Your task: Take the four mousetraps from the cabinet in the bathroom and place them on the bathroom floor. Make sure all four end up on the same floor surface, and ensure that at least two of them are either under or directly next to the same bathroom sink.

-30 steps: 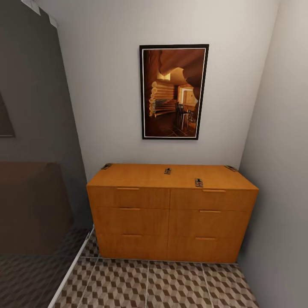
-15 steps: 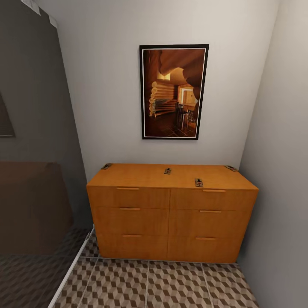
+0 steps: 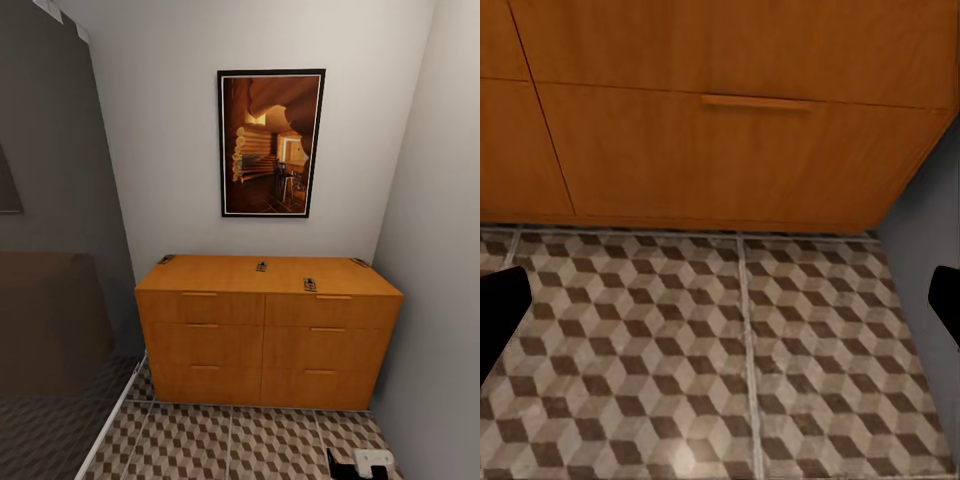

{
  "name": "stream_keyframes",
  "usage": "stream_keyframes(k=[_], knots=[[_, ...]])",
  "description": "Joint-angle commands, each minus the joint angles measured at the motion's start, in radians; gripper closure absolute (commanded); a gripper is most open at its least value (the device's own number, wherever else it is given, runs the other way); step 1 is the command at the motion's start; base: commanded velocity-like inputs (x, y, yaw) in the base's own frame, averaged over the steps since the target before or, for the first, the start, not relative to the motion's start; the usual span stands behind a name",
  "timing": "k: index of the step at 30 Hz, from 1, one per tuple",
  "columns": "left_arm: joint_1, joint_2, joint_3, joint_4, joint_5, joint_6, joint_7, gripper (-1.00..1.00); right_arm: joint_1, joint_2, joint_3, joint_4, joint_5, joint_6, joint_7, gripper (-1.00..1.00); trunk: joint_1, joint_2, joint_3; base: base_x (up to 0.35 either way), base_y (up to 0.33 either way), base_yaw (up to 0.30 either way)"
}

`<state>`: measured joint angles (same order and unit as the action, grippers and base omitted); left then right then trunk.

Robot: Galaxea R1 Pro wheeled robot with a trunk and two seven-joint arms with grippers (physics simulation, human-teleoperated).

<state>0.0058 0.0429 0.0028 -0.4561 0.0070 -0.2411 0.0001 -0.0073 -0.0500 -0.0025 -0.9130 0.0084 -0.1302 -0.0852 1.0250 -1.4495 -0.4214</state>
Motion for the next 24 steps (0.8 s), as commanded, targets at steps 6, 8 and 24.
stream_keyframes(k=[6, 8, 24], knots=[[0.000, 0.000, 0.000, 0.000, 0.001, -0.001, 0.000, -1.00, 0.000, -0.004, 0.001, -0.125, 0.001, 0.091, -0.010, -1.00, 0.000, 0.000, -0.001, 0.000, 0.000, 0.000], [0.000, 0.000, 0.000, 0.001, 0.001, -0.001, 0.000, -1.00, -0.001, -0.004, 0.001, -0.162, 0.001, 0.119, -0.016, -1.00, 0.000, 0.000, -0.001, 0.000, 0.000, 0.000], [0.000, 0.000, 0.000, 0.002, 0.001, -0.001, 0.000, -1.00, -0.093, -0.049, 0.000, -0.480, 0.001, 0.448, -0.086, -1.00, 0.000, 0.000, -0.001, 0.000, 0.000, 0.000]])
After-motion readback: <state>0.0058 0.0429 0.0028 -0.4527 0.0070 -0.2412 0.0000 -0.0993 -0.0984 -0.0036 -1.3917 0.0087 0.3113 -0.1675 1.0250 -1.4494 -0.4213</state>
